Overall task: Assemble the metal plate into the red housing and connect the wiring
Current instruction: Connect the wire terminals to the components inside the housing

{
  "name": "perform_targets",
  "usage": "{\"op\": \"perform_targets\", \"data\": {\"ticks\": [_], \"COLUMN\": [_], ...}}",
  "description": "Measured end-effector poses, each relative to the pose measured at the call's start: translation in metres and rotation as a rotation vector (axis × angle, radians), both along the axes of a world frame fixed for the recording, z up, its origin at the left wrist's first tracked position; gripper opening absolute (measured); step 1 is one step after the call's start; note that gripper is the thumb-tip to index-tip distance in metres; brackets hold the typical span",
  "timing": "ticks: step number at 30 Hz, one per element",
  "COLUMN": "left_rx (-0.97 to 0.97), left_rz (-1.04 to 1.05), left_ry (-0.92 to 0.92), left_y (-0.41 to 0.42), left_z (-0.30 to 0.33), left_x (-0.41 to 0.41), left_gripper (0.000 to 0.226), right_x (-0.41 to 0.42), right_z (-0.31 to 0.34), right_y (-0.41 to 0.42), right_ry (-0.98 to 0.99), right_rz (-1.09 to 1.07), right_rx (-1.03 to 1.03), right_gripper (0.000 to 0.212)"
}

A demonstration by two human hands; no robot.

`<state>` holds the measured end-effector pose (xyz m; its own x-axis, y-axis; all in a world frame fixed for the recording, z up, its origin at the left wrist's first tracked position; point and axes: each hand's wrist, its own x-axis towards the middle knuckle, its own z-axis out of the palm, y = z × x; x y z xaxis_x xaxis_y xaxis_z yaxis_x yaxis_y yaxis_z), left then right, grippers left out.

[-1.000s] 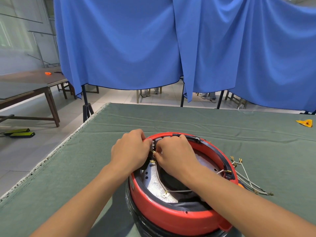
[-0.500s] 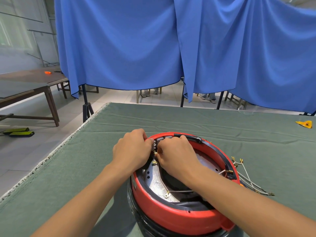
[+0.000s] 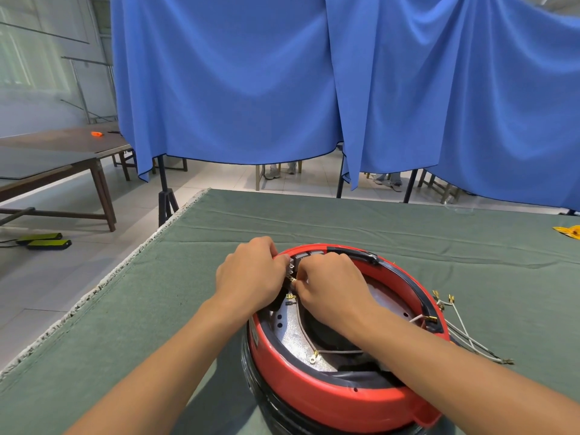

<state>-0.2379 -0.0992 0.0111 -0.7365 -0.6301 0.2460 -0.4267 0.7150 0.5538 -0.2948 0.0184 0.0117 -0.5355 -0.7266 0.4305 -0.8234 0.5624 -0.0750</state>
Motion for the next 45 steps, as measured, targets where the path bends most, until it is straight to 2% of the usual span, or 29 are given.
{"op": "perform_targets", "data": {"ticks": [14, 19, 24, 27, 29, 32, 42, 45], "left_rx": [-0.004, 0.025, 0.032, 0.060, 0.082, 0.106, 0.039, 0.020], "left_rz": [-0.002, 0.001, -0.013, -0.020, -0.050, -0.100, -0.085, -0.071], "left_ry": [0.020, 0.044, 0.024, 0.012, 0.009, 0.008, 0.028, 0.026], "left_y": [0.000, -0.001, 0.000, -0.002, -0.003, -0.006, -0.002, -0.001], "left_z": [-0.001, 0.000, 0.002, 0.004, 0.006, 0.006, 0.006, 0.006], "left_x": [0.000, 0.001, 0.001, 0.002, 0.002, 0.003, 0.003, 0.003], "left_gripper": [0.022, 0.022, 0.020, 0.017, 0.015, 0.015, 0.019, 0.021], "right_x": [-0.001, 0.000, 0.002, 0.002, 0.000, -0.005, -0.008, -0.008], "right_z": [-0.001, -0.001, 0.011, 0.007, 0.000, -0.003, -0.003, -0.005], "right_y": [-0.001, -0.001, -0.007, -0.011, -0.010, -0.010, -0.010, -0.013], "right_ry": [-0.009, 0.062, 0.155, 0.112, 0.052, -0.054, -0.007, -0.019], "right_rz": [-0.007, -0.014, 0.082, 0.047, 0.005, -0.082, -0.044, -0.041], "right_rx": [-0.007, 0.028, 0.101, 0.095, 0.035, -0.029, -0.035, -0.035], "right_gripper": [0.021, 0.023, 0.010, 0.025, 0.015, 0.015, 0.021, 0.016]}}
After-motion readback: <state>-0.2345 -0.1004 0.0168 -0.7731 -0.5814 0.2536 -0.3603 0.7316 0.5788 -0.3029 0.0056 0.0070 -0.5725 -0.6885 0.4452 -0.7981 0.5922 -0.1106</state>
